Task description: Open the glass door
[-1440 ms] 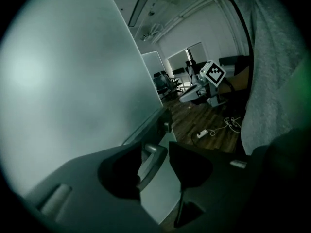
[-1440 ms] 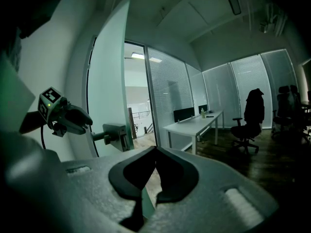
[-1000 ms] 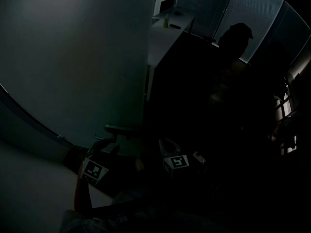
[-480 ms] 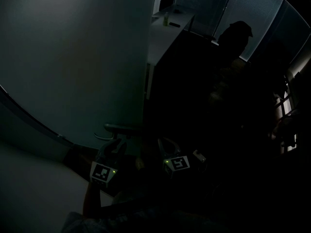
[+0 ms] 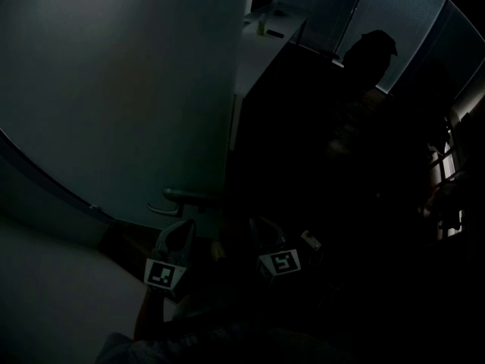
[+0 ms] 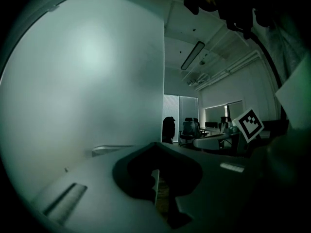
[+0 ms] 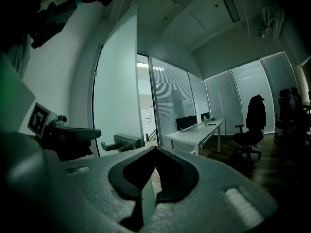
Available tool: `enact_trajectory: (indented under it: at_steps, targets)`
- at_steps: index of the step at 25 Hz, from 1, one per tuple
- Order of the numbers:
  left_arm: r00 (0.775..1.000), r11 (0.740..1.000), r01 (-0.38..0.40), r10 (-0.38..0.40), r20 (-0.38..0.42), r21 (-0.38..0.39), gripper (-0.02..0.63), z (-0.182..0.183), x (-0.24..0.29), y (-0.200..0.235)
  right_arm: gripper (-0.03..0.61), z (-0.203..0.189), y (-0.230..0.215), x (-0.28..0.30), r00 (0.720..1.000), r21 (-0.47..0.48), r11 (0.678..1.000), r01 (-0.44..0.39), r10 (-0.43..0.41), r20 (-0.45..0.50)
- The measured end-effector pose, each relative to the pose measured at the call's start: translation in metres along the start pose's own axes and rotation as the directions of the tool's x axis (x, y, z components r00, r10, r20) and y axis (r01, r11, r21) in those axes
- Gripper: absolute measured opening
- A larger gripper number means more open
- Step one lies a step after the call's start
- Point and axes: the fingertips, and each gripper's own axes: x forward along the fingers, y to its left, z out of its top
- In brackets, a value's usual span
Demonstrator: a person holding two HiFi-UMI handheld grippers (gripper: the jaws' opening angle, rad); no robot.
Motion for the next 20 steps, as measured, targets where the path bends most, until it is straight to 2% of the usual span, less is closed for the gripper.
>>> enact_trajectory:
  at_steps: [7,20]
  targets:
    - [1.000,1.000,-0.018,0.018,0.013,0.011,0.003,0.005,-0.011,-0.004,0.003,0.004,0.003,-0.009,1.000,0.014,1.000,-0.010,0.010,0.009]
    - [1.000,0.999,-0.021,0.020,0.012,0.048,0.003,0.002,-0.007,-0.012,0.003,0.003,0.008,-0.013,0.999,-0.020,0.999,-0.037,0.037,0.011]
